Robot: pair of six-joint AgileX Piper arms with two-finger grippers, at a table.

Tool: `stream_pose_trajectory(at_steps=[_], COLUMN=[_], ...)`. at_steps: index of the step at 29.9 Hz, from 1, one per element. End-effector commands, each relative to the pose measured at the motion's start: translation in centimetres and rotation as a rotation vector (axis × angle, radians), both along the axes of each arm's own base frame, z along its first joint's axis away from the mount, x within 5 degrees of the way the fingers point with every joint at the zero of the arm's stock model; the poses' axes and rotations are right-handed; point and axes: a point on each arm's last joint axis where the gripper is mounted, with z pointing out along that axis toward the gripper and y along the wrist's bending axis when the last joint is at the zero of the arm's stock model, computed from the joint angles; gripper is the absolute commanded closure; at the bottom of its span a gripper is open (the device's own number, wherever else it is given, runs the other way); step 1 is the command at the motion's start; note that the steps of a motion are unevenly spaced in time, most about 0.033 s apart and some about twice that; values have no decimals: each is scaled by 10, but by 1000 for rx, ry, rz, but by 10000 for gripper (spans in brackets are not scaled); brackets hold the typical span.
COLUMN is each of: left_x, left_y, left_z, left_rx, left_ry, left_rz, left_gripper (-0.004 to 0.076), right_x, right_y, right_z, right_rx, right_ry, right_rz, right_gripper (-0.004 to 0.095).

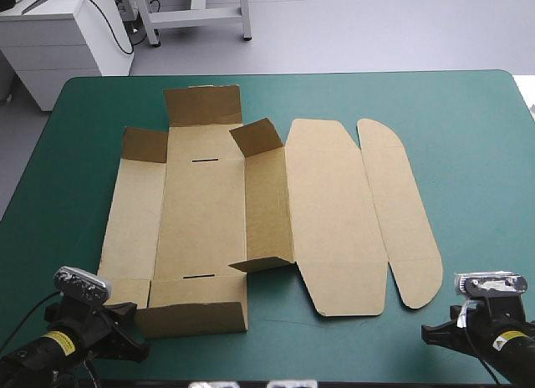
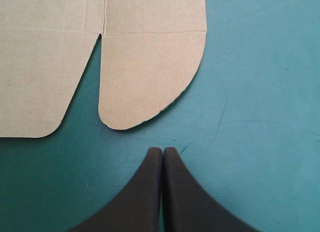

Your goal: Fold the box

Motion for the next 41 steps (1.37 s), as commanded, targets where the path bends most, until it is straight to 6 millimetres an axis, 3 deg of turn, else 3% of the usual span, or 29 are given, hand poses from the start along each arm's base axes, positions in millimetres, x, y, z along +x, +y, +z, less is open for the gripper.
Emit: stream_pose_trajectory(at_steps=[1, 29, 34, 41], left_x=[4, 4, 15, 46], left_y=[-2, -7, -6, -13], left_z=[10, 13, 27, 64], left_rx=[-34, -154, -132, -121], left_ry=[-62, -3, -20, -48], left_rz=[2, 50, 91, 103], left_gripper=[732, 732, 732, 732], right_x=[4, 4, 4, 4], right_y=[0, 0, 0, 0], right_z=[9, 9, 9, 9], right_rx=[4, 4, 4, 4], right_ry=[-61, -61, -61, -61], right_rz=[-1, -1, -1, -1], right_gripper=[928, 928, 928, 928])
